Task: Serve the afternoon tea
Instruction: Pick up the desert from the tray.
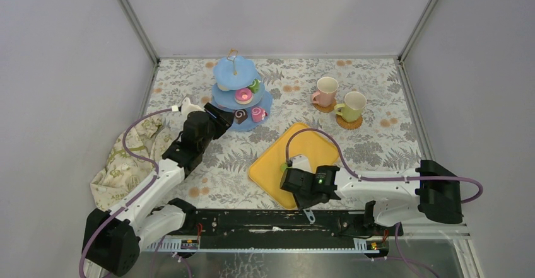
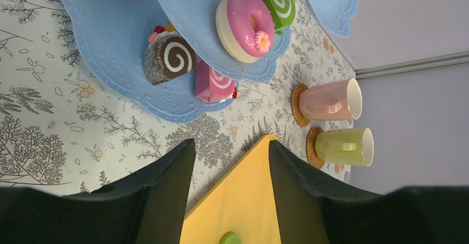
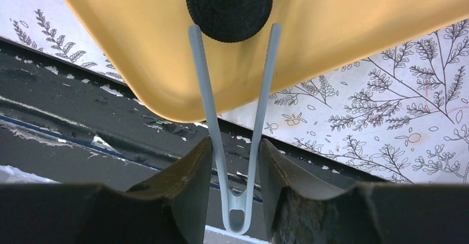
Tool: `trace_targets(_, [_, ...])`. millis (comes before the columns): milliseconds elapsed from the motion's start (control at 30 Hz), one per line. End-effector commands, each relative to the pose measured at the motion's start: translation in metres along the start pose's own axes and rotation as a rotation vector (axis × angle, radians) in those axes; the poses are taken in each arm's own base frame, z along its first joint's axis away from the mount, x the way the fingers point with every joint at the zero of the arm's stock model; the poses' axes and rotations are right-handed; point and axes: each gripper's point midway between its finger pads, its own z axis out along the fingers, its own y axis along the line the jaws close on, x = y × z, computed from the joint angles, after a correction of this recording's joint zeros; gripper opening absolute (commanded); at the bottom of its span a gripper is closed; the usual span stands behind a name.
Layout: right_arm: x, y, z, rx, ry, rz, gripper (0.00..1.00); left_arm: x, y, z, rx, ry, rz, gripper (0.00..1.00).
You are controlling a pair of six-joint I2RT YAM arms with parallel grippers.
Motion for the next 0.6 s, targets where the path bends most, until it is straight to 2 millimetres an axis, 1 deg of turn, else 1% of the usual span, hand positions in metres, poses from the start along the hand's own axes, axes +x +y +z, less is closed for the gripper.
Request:
trace_targets(0, [-0.002,0.007,-0.015,-0.035,0.027,-0.02,0.42,-0.004,-0.012,0.0,0.056,-0.024,-0.024,0.59])
trace_targets(100, [0.003,0.011,-0.018,-0.061,0.058,-0.031,0.42,-0.004,-0.012,0.001,0.056,-0.023,-0.026,0.59])
trace_targets(300, [0.011,0.01,-0.02,-0.061,0.101,-0.05,0.42,-0.003,-0.013,0.0,0.06,-0.023,-0.035,0.59])
trace_targets(433, [0.009,0.009,-0.018,-0.062,0.115,-0.049,0.43,-0.002,-0.013,0.001,0.061,-0.02,-0.038,0.59])
trace_targets(567, [0.003,0.007,-0.016,-0.064,0.12,-0.039,0.42,-0.002,-0.014,0.002,0.066,-0.019,-0.037,0.59])
